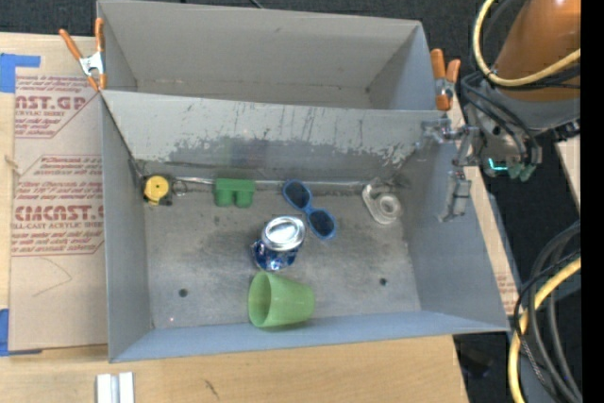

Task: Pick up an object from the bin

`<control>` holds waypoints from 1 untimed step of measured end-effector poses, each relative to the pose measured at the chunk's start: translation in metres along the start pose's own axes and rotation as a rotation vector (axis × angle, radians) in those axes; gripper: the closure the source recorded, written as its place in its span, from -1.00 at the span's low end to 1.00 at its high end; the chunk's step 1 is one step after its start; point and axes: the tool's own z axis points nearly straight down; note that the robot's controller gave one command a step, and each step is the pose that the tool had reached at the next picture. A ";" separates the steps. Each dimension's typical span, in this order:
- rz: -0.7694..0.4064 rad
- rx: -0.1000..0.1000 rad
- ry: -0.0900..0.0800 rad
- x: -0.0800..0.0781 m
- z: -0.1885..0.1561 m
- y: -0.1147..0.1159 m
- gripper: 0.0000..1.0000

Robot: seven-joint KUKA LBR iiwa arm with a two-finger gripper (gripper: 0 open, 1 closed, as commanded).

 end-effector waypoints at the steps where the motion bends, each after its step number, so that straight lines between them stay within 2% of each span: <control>1: -0.172 -0.003 0.000 0.042 0.081 0.078 -1.00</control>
Offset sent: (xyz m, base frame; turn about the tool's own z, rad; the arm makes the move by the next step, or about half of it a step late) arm -0.0409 0.0746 -0.0772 -0.1682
